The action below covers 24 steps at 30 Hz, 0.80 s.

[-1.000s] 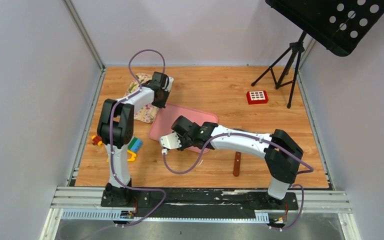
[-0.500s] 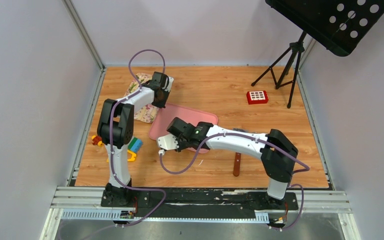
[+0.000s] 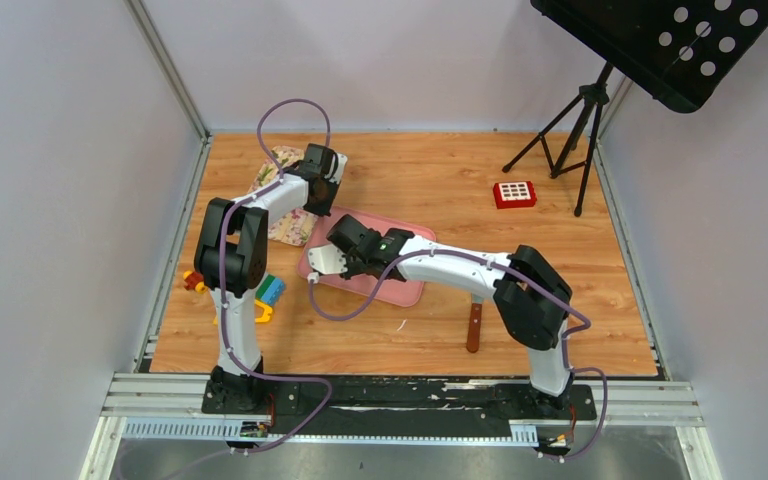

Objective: Roll out the dumpling wrappers from the dough
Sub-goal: Flatten out the dough on the work surface.

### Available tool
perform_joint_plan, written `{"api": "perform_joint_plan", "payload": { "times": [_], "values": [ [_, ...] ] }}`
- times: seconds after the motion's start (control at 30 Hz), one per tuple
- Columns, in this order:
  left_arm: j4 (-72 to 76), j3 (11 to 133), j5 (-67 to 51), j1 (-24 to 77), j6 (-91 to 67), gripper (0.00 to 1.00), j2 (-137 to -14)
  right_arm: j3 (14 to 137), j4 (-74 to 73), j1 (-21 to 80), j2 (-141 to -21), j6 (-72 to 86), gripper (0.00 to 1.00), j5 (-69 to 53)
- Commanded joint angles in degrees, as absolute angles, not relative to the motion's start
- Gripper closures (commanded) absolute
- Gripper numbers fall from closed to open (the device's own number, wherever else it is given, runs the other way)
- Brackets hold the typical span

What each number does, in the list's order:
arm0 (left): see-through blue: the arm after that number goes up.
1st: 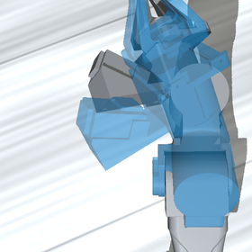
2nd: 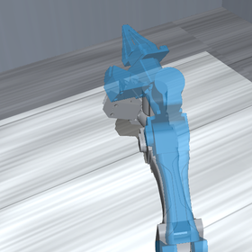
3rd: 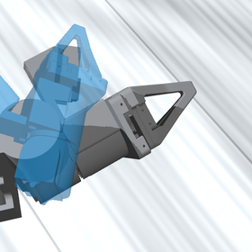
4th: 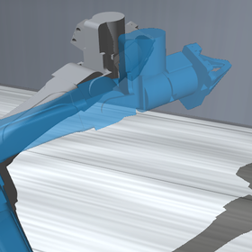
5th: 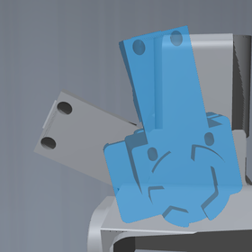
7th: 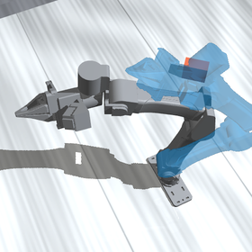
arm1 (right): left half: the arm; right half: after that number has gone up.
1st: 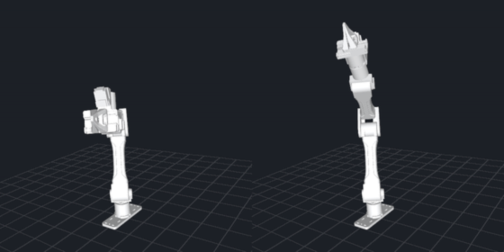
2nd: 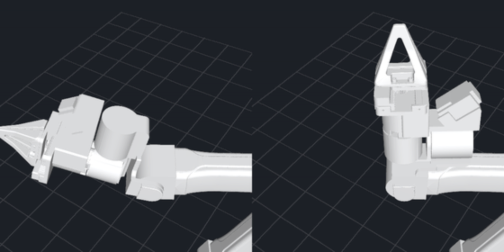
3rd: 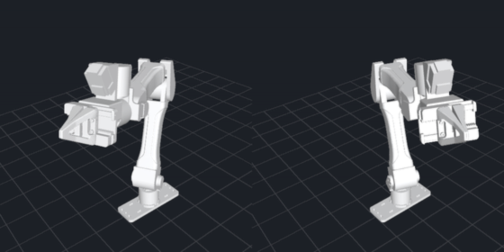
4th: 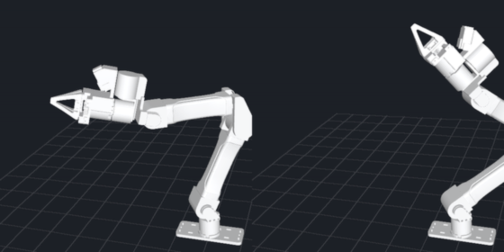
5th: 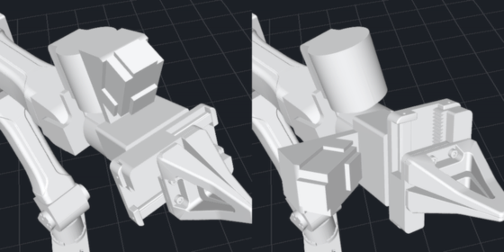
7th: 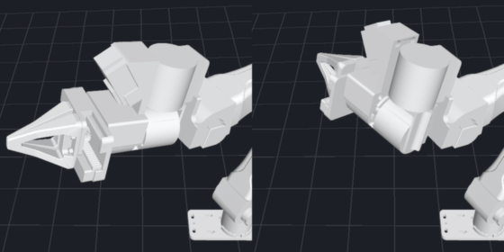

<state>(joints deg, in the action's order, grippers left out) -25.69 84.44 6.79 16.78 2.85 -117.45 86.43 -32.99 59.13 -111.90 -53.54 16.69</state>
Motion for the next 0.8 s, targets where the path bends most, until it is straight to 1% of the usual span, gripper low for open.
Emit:
{"api": "perform_joint_plan", "payload": {
  "times": [0.0, 0.17, 0.33, 0.67, 0.77],
  "values": [
    [-28.4, 82.2, 6.5, 16.7, 2.7, 1.00, -118.7, 80.9, -47.0, 58.9, -116.6, -51.5, 1.00, 6.0],
    [-28.3, 82.4, 6.7, 16.7, 2.6, 1.00, -118.7, 75.6, -50.1, 60.7, -112.1, -52.2, 1.00, 4.0],
    [-28.3, 82.3, 6.8, 16.7, 2.6, 1.00, -118.7, 72.2, -52.3, 61.6, -110.2, -51.9, 1.00, 2.6],
    [-28.3, 82.3, 7.0, 16.7, 2.7, 1.00, -118.7, 69.9, -57.2, 64.2, -109.1, -51.1, 1.00, 0.9],
    [-28.3, 82.3, 7.0, 16.7, 2.7, 1.00, -118.7, 70.0, -58.5, 64.9, -108.3, -50.8, 1.00, -1.5]
  ]
}}
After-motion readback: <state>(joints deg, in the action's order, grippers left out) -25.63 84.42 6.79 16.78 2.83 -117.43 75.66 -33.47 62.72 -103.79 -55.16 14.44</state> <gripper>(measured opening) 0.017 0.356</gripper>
